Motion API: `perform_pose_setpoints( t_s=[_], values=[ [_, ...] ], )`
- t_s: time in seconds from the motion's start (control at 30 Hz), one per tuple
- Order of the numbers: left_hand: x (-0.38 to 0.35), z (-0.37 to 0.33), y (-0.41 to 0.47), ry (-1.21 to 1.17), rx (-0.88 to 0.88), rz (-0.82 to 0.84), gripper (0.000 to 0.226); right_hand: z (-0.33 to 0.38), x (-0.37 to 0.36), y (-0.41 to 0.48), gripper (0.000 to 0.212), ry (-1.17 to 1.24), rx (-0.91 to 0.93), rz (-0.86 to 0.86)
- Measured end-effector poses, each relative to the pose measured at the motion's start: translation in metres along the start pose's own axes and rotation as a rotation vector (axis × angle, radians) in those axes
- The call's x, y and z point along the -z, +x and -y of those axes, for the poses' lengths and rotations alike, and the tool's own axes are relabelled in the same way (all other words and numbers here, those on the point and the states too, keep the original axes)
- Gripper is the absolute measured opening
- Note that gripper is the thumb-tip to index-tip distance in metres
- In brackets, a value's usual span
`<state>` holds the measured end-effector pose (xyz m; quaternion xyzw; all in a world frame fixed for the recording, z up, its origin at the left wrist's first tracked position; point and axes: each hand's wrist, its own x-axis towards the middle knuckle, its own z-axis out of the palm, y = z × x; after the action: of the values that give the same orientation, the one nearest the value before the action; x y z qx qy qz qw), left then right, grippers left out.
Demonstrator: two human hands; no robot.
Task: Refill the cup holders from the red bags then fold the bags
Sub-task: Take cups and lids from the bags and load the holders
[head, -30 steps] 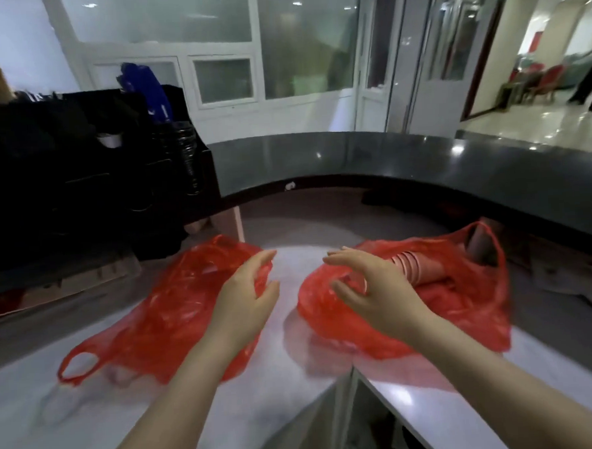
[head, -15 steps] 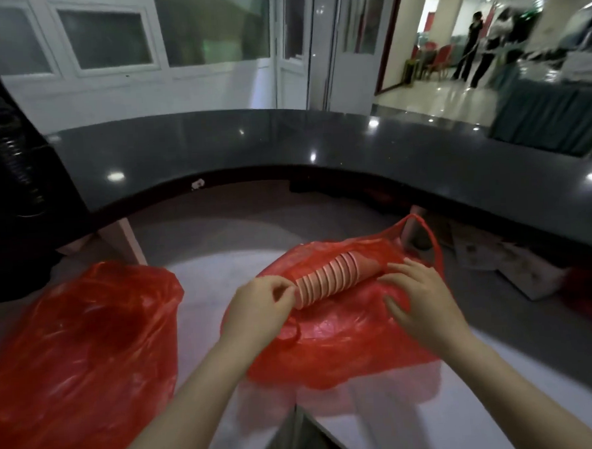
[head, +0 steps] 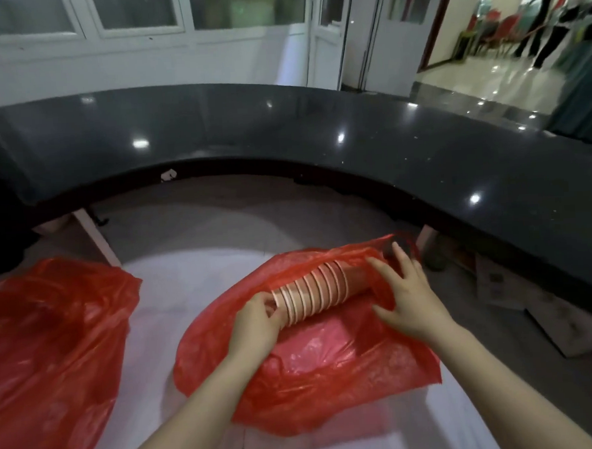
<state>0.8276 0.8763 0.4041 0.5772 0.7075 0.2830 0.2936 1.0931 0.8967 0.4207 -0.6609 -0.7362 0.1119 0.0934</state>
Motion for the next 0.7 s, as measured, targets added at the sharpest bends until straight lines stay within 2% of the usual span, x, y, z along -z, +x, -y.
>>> perform_pose_setpoints(
  t_s=[0.1,0.27,0.4,0.47,0.57,0.7],
  values=[
    [-0.010,-0.004,0.004,0.017,0.035,-0.027,0.015,-0.006,-0.003,0.020,0.095,0.040,0.015,0.071],
    [0.001,0.001,0.006,0.087,0.042,0.056,0.021,-0.015,-0.016,0.037,0.094,-0.002,0.024,0.077],
    [0.013,-0.007,-0.001,0.184,-0.022,0.053,0.013,-0.023,-0.014,0.052,0.094,0.223,-0.023,0.208],
    [0.017,-0.011,-0.009,0.322,-0.047,0.024,0.015,-0.024,-0.012,0.052,0.089,0.328,-0.016,0.216],
    [0.032,-0.021,-0.024,0.601,-0.077,-0.045,0.020,-0.024,-0.018,0.044,0.079,0.374,-0.026,0.123],
    [0.049,-0.040,-0.049,0.939,-0.195,-0.198,0.018,-0.015,-0.031,0.029,0.045,0.344,-0.064,0.008]
  ],
)
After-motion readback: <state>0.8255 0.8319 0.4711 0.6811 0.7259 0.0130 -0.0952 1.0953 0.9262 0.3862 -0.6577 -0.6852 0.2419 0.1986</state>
